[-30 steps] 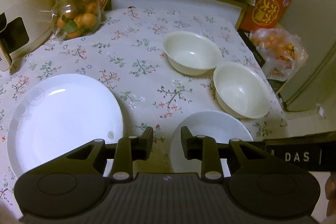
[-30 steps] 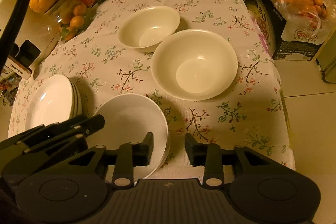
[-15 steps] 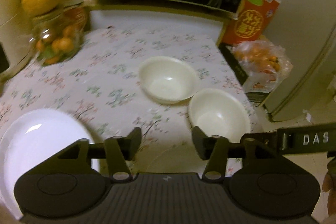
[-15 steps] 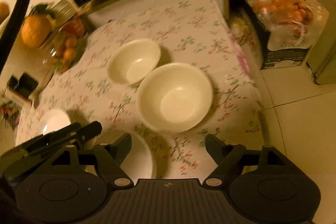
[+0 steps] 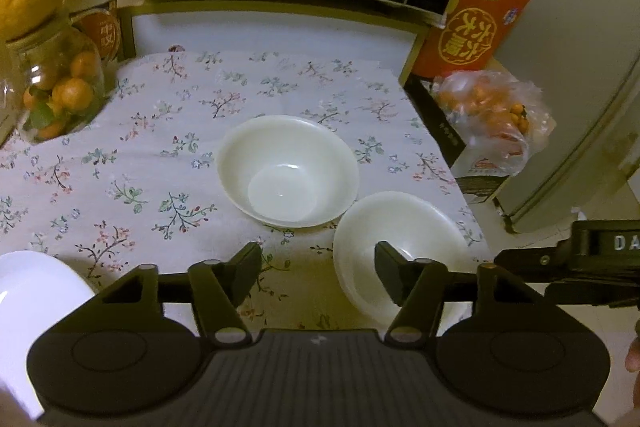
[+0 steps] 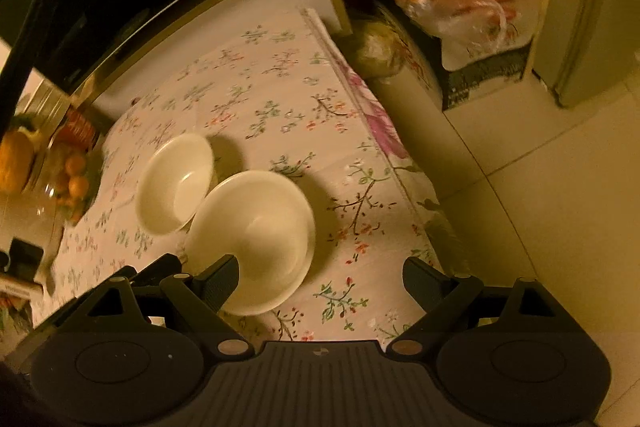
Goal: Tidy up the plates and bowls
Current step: 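Move both grippers to the larger cream bowl on the table, then close both grippers on the rim of the cream bowl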
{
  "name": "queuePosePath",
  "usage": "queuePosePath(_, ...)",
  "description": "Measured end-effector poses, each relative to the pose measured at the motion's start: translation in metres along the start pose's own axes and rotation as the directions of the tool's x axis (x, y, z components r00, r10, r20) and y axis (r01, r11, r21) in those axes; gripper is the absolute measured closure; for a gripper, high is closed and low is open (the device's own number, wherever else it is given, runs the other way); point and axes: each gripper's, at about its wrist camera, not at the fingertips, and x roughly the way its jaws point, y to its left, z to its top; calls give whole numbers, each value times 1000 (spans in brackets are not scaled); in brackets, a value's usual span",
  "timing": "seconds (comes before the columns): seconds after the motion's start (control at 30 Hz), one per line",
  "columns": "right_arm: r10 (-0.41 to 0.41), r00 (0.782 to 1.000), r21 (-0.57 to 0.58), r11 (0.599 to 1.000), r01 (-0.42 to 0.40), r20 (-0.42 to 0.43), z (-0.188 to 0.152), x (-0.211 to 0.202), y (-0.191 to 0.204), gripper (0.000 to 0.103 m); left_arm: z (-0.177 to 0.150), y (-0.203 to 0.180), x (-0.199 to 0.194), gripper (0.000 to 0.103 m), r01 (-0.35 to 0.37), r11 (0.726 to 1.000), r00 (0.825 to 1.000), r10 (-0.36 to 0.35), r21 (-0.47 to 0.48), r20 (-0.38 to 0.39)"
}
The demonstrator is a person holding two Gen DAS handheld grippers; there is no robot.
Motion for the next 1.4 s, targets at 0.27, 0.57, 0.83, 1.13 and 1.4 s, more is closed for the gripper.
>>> queuePosePath(0.27,7,1000,36,999,-6,-20,5,11,1,15,1,-4,15,49,4,1000,1000,-5,-9,-28)
queuePosePath(0.57,-31,999,0,1000,31,-34,5,29,3,21,2,-5,29,52,-8,1000,999,8,-8,-53)
queuePosePath(0.83,-55,998,-84,995,52,-39,0,41,12,42,-1,-7,40,64,-2,1000,997,2,0,-80)
queuePosePath(1.13,-2,997,-88,996,-5,-76,-5,46,19,92,-4,-15,38,92,27,999,996,-26,21,-83)
queuePosePath(1.4,5,999,-81,997,-9,-53,-3,40,17,93,-5,-16,35,93,28,1000,996,-28,7,-84)
